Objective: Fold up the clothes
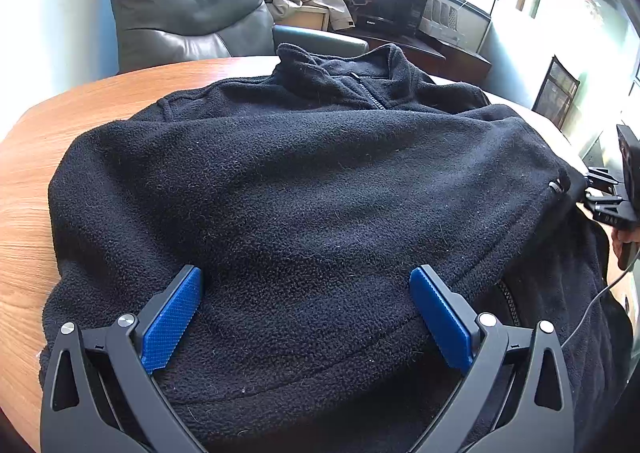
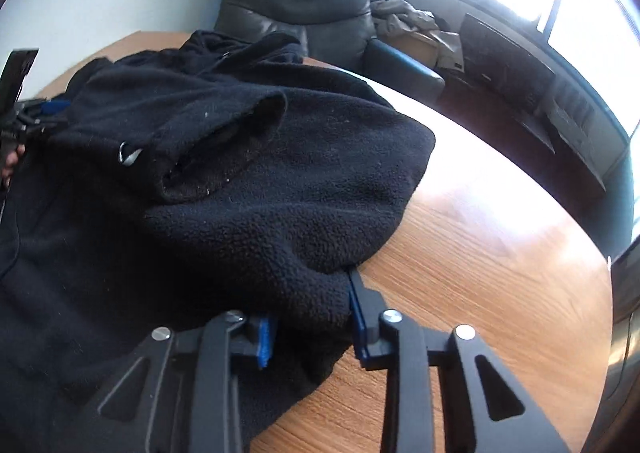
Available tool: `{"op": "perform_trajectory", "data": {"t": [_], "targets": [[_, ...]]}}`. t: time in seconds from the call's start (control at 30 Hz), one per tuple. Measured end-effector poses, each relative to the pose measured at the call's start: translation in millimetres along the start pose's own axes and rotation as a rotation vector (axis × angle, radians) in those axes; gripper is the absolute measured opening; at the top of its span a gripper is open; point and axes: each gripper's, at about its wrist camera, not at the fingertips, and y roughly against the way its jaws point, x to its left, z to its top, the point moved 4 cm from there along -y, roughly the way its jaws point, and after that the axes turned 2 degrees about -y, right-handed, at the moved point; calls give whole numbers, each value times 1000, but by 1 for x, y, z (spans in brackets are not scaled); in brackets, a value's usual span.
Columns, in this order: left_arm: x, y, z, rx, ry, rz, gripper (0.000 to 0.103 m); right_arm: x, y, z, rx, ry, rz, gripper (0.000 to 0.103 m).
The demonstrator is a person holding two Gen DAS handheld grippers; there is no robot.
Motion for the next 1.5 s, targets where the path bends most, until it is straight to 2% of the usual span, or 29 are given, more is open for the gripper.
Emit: {"op": "perform_trajectory", "data": {"t": [0.03, 0.13, 0.17, 0.23, 0.3, 0.37, 0.43, 0.5, 0.53, 0.57, 0.6, 0.63, 0.73, 0.8, 0.83, 0.93, 0.97, 1.03, 1.07, 1.1, 1.13, 1.17, 1.23, 1.3, 1.33, 1.4, 1.43, 1.5], "targets": [[0, 0, 0, 0, 0, 0, 103, -1, 10, 4, -33, -37, -12, 21], [-1, 0, 0, -2, 0, -2, 103, -3, 42, 20, -168, -144, -62, 20], [0, -1, 0, 0, -2, -1, 103, -5, 38, 19, -165, -181, -67, 20], [-1, -1, 0, 1, -7, 0, 103, -15, -6, -10, 59, -283, -57, 20], [0, 0, -1, 2, -8, 1, 103, -22, 1, -11, 32, -345, -48, 21], [1, 1, -2, 2, -6, -3, 103, -17, 18, -4, 5, -294, -101, 21], [3, 0, -1, 2, -8, -5, 103, -16, 17, -13, 30, -287, -125, 23], [5, 0, 0, 4, -16, -10, 103, -19, 11, -19, 66, -277, -163, 40], [5, 0, 0, 5, -20, -11, 103, -23, 18, -23, 60, -290, -174, 55], [6, 0, 0, 6, -24, -12, 103, -27, 24, -25, 56, -295, -186, 65], [6, 0, 0, 6, -25, -14, 103, -30, 33, -29, 50, -282, -193, 68], [7, 1, -1, 5, -22, -17, 103, -33, 42, -32, 45, -269, -201, 69], [11, 3, 0, 7, -19, -24, 103, -42, 74, -43, 88, -195, -340, 69], [12, 6, 5, 14, -27, -31, 103, -50, 98, -39, 49, -213, -339, 68], [11, 10, 7, 11, -30, -42, 103, -51, 113, -32, -5, -226, -314, 68], [7, 32, 20, -91, 0, -75, 103, -32, 122, 6, -140, -196, -259, 69], [10, 33, 20, -90, 17, -73, 103, -24, 106, 18, -136, -170, -254, 68], [23, 16, 9, -3, 60, -41, 103, -15, 64, 19, -64, -124, -294, 66], [29, 7, 3, 41, 82, -25, 102, -12, 40, 15, -12, -107, -321, 59], [32, 5, -3, 45, 65, -13, 103, -15, 30, 6, -1, -131, -328, 57], [30, 9, -8, 8, 8, -4, 103, -18, 21, -4, 7, -157, -334, 58], [29, 12, -12, -11, -18, -1, 103, -21, 12, -13, 16, -184, -339, 68], [31, 18, -10, -21, 17, -2, 103, -18, 13, -14, 21, -161, -394, 69], [34, 26, -7, -43, 49, 4, 103, -18, 21, 6, -26, -182, -373, 64], [37, 33, -7, -73, 47, 27, 103, -19, 25, 16, -50, -193, -361, 56], [49, 35, -11, -81, 55, 111, 103, -12, 30, 40, -109, -191, -321, 56], [55, 32, -15, -69, 71, 128, 103, -5, 31, 54, -144, -176, -292, 56], [64, 25, -22, -37, 108, 115, 103, 9, 33, 82, -215, -145, -232, 56]]}}
